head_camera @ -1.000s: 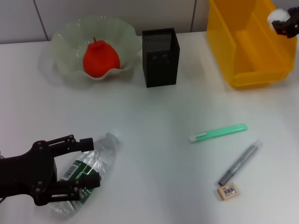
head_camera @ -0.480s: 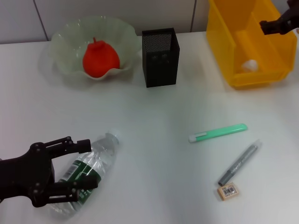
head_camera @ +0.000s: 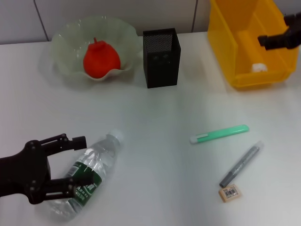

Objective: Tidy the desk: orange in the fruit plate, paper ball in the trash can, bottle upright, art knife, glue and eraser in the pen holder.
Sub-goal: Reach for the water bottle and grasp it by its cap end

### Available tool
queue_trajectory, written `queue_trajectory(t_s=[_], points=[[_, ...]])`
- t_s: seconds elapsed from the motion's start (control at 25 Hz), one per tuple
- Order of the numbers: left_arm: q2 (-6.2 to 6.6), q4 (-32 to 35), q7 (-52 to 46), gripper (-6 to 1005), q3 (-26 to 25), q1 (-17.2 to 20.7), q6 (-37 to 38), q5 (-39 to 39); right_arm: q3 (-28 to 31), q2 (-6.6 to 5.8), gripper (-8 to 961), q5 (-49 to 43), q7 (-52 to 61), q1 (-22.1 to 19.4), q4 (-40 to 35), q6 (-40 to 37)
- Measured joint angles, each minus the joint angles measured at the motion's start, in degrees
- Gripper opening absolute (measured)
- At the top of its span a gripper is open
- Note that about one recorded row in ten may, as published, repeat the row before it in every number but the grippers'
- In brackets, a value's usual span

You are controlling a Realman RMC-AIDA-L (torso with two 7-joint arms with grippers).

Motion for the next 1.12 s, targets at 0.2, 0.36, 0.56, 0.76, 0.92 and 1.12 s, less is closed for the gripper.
queue_trajectory(t_s=[0.2, 0.36, 0.56, 0.76, 0.92, 1.12], points=[[0.04, 0.0, 0.6, 833, -0.6, -0.2, -0.4, 0.1, 4.5, 0.04, 849, 6.3, -1.2, -0.9, -2.6, -10.3], [0.22, 0.0, 0.7, 833, -0.6, -0.2, -0.7, 0.1, 9.9, -0.32, 848, 13.9, -3.9, -0.9, -1.7, -18.0], [0.34, 0.0, 0.6, 833, -1.3, -0.3, -1.0, 0.1, 15.5, -1.08, 848, 20.5, -7.3, -0.6, 3.5, -24.6], [0.65, 0.2, 0.2, 833, -1.5, -0.1, -1.8, 0.2, 18.2, -3.31, 845, 25.0, -13.6, 0.0, 15.1, -30.9], [0.85, 0.2, -0.7, 833, -1.5, -0.2, -3.3, 0.2, 17.9, -3.54, 845, 24.7, -22.4, -0.3, 24.2, -32.4], [1.08, 0.7, -3.0, 833, -1.2, -0.7, -5.2, 0.7, 18.3, -3.21, 845, 24.6, -32.5, -0.8, 31.4, -33.0]])
